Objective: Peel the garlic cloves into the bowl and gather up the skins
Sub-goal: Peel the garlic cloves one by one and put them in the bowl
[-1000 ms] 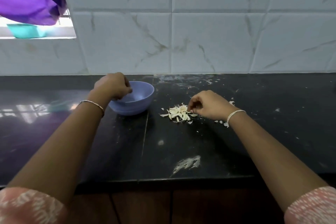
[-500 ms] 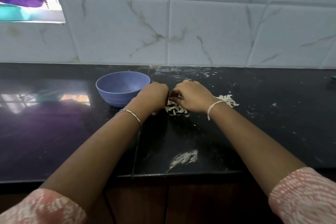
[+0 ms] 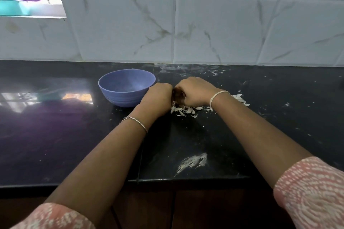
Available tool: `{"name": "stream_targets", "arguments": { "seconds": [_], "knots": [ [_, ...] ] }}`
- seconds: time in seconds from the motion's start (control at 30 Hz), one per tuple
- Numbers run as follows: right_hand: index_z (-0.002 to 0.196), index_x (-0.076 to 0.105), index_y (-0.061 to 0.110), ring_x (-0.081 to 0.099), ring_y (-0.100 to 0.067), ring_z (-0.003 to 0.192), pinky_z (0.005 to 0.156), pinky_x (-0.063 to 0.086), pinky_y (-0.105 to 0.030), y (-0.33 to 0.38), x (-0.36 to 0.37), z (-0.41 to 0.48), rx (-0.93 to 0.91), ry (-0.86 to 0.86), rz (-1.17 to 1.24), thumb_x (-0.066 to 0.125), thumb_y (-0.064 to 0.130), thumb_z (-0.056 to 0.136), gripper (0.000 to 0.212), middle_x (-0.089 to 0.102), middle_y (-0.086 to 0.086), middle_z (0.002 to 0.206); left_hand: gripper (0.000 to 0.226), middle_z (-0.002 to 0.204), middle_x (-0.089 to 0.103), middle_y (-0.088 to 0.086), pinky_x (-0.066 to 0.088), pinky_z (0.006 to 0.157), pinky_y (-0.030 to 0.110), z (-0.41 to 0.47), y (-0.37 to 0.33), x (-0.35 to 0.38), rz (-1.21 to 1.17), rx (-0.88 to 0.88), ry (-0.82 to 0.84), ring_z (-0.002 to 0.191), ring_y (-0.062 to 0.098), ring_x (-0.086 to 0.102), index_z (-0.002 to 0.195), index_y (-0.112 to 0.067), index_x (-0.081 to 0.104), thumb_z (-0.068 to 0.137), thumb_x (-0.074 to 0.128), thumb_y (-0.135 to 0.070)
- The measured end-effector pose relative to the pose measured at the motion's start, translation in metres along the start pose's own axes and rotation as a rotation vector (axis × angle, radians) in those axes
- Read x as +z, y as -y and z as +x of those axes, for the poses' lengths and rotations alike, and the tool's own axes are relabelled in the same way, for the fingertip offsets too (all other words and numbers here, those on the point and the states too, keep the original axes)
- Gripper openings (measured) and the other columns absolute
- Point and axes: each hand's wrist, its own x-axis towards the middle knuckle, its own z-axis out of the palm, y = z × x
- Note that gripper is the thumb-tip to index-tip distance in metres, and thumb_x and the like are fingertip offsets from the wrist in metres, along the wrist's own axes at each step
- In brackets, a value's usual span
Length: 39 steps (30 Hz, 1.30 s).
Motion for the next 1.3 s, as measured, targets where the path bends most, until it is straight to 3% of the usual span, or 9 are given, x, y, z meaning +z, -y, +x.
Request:
{"name": "stream_targets", "arguments": {
  "seconds": [0.17,0.27,0.37,0.47,0.57,0.77,0.87,1.0,1.3],
  "knots": [
    [0.103,0.07,0.021,0.063,-0.018,0.094,0.085,0.047,-0.035,-0.013,-0.005,-0.012,0.011,-0.132,0.152,0.061,0.025,0.092,0.015,0.072,0.002,0.1,0.015,0.075,0.061,0.004,0.045,0.063,0.033,-0.004,0.0,-0.004,-0.262,-0.071,-0.117,0.073,0.026,0.061,0.081,-0.011,0.057,0.09,0.062,-0.02],
    [0.096,0.074,0.014,0.064,-0.008,0.078,0.076,0.051,-0.023,-0.02,-0.007,-0.022,0.088,-0.279,0.654,0.07,0.009,0.086,0.011,0.074,0.001,0.086,0.021,0.065,0.063,0.003,0.051,0.052,0.027,-0.008,-0.008,-0.009,-0.691,-0.1,-0.113,0.049,0.014,0.062,0.081,-0.008,0.06,0.092,0.066,-0.024],
    [0.095,0.073,0.005,0.066,-0.002,0.081,0.079,0.05,-0.014,-0.023,-0.008,-0.037,0.132,-0.369,1.193,0.073,0.003,0.083,0.013,0.073,0.004,0.084,0.016,0.069,0.062,0.009,0.044,0.044,0.02,-0.009,-0.017,-0.014,-1.186,-0.155,-0.007,0.046,0.011,0.052,0.084,-0.01,0.062,0.095,0.063,-0.021],
    [0.112,0.067,-0.002,0.064,0.01,0.078,0.066,0.042,-0.002,-0.021,-0.009,-0.051,0.15,-0.314,1.337,0.066,0.007,0.089,0.024,0.07,-0.001,0.096,0.016,0.076,0.063,0.006,0.039,0.04,0.013,-0.012,-0.025,-0.016,-1.375,-0.127,0.132,0.047,0.006,0.051,0.084,-0.009,0.062,0.097,0.057,-0.016],
    [0.108,0.066,0.001,0.065,0.005,0.075,0.066,0.044,-0.005,-0.019,-0.004,-0.058,0.14,-0.326,1.387,0.062,0.008,0.092,0.018,0.069,-0.003,0.095,0.017,0.064,0.063,-0.005,0.037,0.037,0.01,-0.015,-0.033,-0.017,-1.493,-0.12,0.255,0.042,0.001,0.051,0.086,-0.007,0.061,0.099,0.053,-0.015],
    [0.092,0.063,0.013,0.058,-0.007,0.061,0.053,0.042,-0.014,-0.034,0.0,-0.069,0.213,-0.483,1.389,0.066,0.014,0.091,0.003,0.07,0.001,0.071,0.012,0.078,0.066,0.003,0.04,0.04,0.012,-0.01,-0.036,-0.01,-1.242,-0.14,0.322,0.047,0.002,0.054,0.094,-0.005,0.065,0.097,0.058,-0.015],
    [0.097,0.071,0.006,0.055,-0.003,0.06,0.048,0.039,-0.014,-0.045,0.0,-0.08,0.232,-0.371,1.19,0.069,0.02,0.088,0.016,0.068,-0.008,0.076,0.013,0.075,0.065,0.011,0.043,0.041,0.015,-0.003,-0.033,-0.014,-1.049,-0.15,0.304,0.046,0.007,0.053,0.091,-0.001,0.065,0.095,0.062,-0.014],
    [0.103,0.073,0.011,0.058,-0.008,0.071,0.062,0.049,-0.021,-0.057,0.001,-0.09,0.171,-0.135,0.938,0.063,0.016,0.094,0.014,0.067,-0.005,0.08,0.016,0.074,0.065,0.011,0.048,0.043,0.017,0.006,-0.032,-0.008,-0.982,-0.19,0.135,0.043,0.008,0.056,0.098,0.0,0.065,0.096,0.061,-0.016],
    [0.09,0.07,0.001,0.071,-0.011,0.072,0.068,0.055,-0.017,-0.061,-0.036,-0.098,0.05,-0.019,0.879,0.077,0.007,0.074,0.019,0.074,-0.01,0.079,0.021,0.074,0.068,0.004,0.048,0.045,0.018,0.004,-0.029,0.004,-0.947,-0.192,-0.074,0.048,0.014,0.058,0.091,-0.007,0.067,0.098,0.058,-0.025]
  ]
}}
